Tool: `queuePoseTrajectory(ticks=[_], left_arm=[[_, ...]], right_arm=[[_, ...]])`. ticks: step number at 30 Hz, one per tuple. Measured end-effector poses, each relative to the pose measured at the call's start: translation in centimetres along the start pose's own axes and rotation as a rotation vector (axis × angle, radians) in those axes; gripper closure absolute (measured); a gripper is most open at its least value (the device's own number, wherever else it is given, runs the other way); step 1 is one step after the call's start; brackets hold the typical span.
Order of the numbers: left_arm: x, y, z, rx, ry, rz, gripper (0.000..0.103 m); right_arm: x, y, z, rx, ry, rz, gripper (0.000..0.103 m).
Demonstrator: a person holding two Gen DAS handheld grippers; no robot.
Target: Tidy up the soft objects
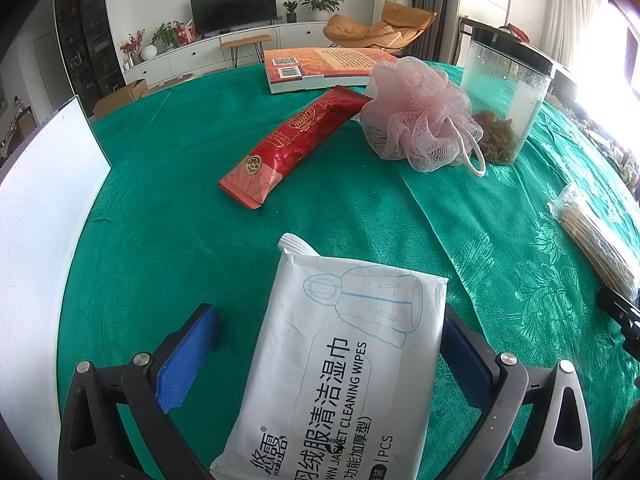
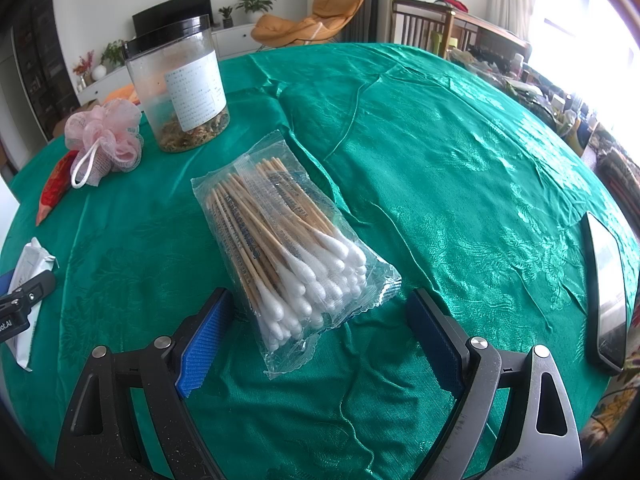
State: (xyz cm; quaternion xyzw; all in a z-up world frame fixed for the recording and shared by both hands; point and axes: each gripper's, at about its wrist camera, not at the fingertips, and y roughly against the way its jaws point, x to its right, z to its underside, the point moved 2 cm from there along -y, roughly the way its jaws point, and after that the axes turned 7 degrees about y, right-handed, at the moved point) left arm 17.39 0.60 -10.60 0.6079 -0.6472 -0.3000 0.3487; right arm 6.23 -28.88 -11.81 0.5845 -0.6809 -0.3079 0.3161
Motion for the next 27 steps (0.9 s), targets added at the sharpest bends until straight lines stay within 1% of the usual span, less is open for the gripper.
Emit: queuePoseTrajectory(ticks=[27], left_arm=[[0.11,-0.01,0.04,0.0,0.0,0.0,0.0]], right_arm=[[0.07,0.02,-0.02,0.0,-0.001,-0.001,0.013]])
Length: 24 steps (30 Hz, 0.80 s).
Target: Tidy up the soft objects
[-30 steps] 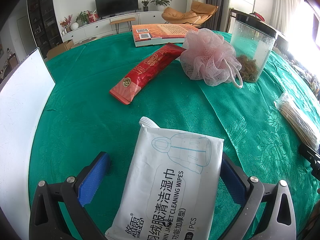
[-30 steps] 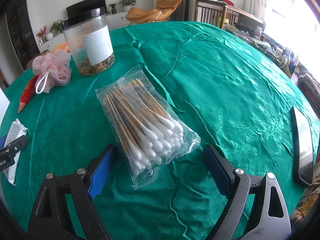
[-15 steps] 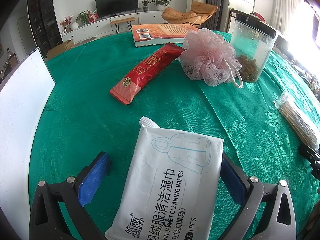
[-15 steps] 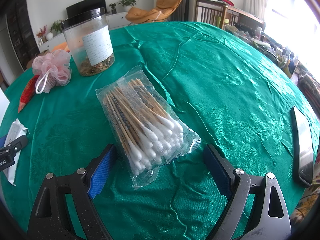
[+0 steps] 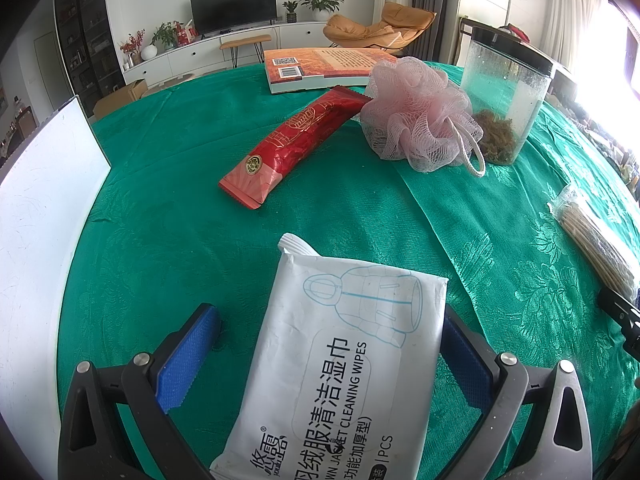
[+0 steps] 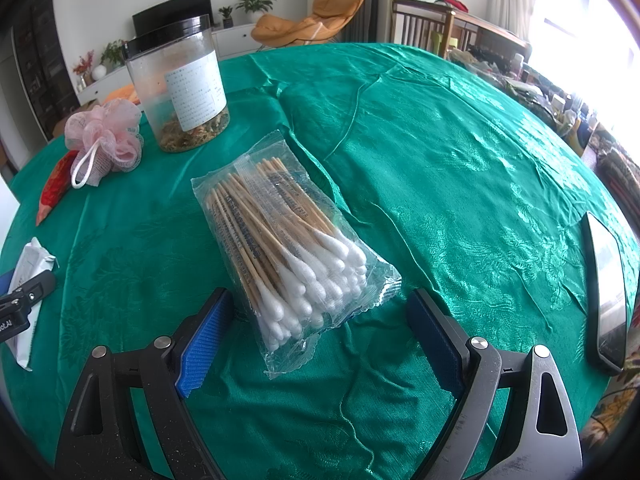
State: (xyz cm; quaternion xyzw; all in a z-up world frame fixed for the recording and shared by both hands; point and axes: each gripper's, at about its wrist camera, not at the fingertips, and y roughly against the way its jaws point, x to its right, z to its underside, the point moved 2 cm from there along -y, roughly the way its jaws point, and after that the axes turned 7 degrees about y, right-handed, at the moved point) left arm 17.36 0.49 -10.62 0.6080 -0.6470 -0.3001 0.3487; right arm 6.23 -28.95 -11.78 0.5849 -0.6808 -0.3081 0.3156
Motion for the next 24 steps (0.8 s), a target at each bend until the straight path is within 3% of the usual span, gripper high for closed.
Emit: queuePoseTrajectory(ticks=[2,6,10,13,18,20,21,24], left_arm=[[0.0,0.0,0.0,0.0,0.0,0.0,0.0],[-0.1,0.0,0.0,0.0,0.0,0.0,0.0],[-0.3,0.0,-0.1,0.0,0.0,0.0,0.0],[-0.7,0.1,-0.2,0.0,0.0,0.0,0.0],[-0.1,-0.1,0.2,0.001,0.008,-0.006,0.0],[0.4,-0.1,0.2,-0.059,0.002,-0.007,0.0],[0.4,0.0,0.3,-0.13,-0.016,-0.005,0.0],[0.7,0.1,0.4,-0.247,-0.046,-0.007,0.0]], right_arm=[[0.2,0.2,0.0,0.008,-0.017,-0.024,0.013],[1.9,1.8,0.0,0.103,-0.139,-0.212,0.014],[3.1,2.4,-0.3,0.123,-0.197,-0.257,0.014],[2.5,1.7,-1.8,0.063,-0.106,-0.246,0.014],[-0.5,-0.9,-3.8,-0.122,0.196,-0.219,0.015],[-0.8,-1.5,-4.1,-0.145,0.245,-0.197,0.032],[-0.5,-1.8,-4.3,-0.166,0.224,-0.232,0.054],[1.4,-1.5,-5.6,-0.155,0.13,-0.261,0.062]])
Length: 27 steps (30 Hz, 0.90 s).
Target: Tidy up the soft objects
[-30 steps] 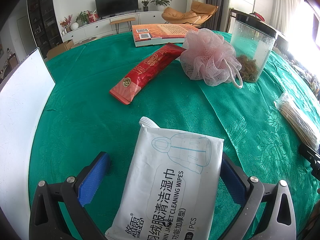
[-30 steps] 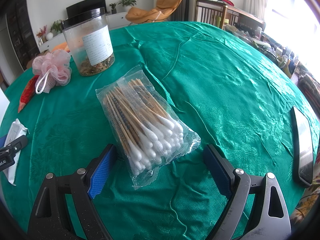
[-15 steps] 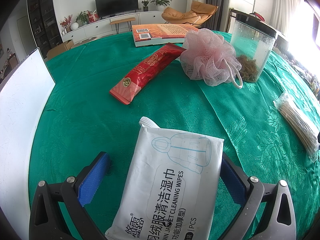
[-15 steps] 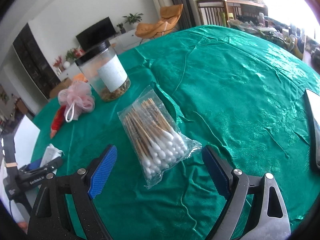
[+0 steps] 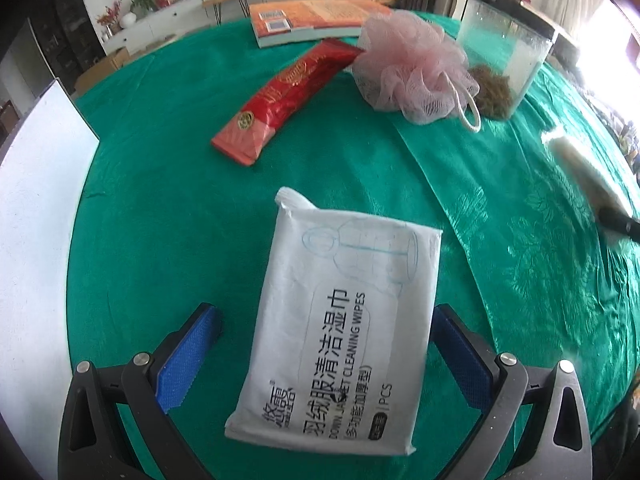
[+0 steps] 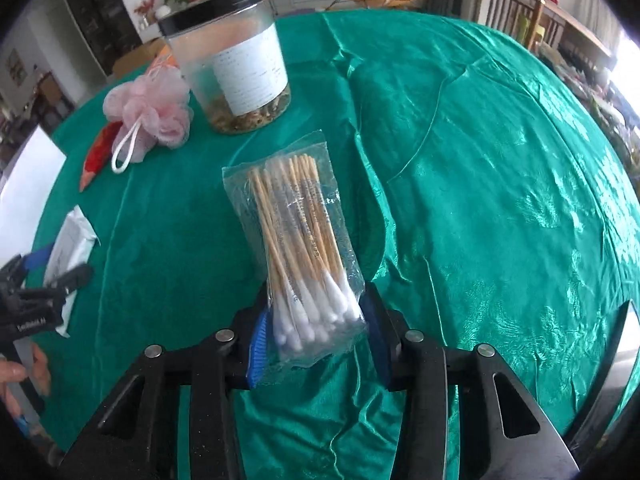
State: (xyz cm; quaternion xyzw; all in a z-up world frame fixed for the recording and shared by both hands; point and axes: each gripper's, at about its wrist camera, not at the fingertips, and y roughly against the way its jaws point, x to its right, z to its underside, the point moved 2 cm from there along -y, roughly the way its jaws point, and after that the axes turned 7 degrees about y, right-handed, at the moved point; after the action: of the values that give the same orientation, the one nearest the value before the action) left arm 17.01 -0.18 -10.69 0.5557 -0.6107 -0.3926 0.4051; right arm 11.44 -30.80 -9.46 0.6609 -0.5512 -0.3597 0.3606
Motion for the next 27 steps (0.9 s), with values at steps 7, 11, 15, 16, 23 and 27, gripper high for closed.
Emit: queuePoseTrajectory(ticks=[7,11,15,16,23,27], left_arm=[[0.7,1.3,1.1,0.066,-0.087,0.047,0.035],[0.0,2.8,1.0,0.084,-0.029,0.142,0.035],[-2.7,7.2,0.6,0.161,0.099,0.286,0.036],[-3.6,8.7,0.6,0.184,0.125,0.315,0.036],[-14.8,19.6,3.0,0.37,0.265,0.289,0.035],[-23.3,23.4,7.2,0.418,0.34,0.065,0.033]], right_arm=[[5.9,-1.0,-3.9,0.068,-0.319,-0.024,0.063],[7.8,-2.5,-5.0,0.039,-0.443,-0.059,0.064],[6.5,3.5,-7.6,0.216,-0.413,-0.098,0.064],[5.2,5.3,-8.3,0.25,-0.374,-0.1,0.064],[-13.6,13.4,-10.8,0.311,-0.08,-0.391,0.064],[-28.0,14.4,-8.6,0.259,0.097,-0.605,0.064]])
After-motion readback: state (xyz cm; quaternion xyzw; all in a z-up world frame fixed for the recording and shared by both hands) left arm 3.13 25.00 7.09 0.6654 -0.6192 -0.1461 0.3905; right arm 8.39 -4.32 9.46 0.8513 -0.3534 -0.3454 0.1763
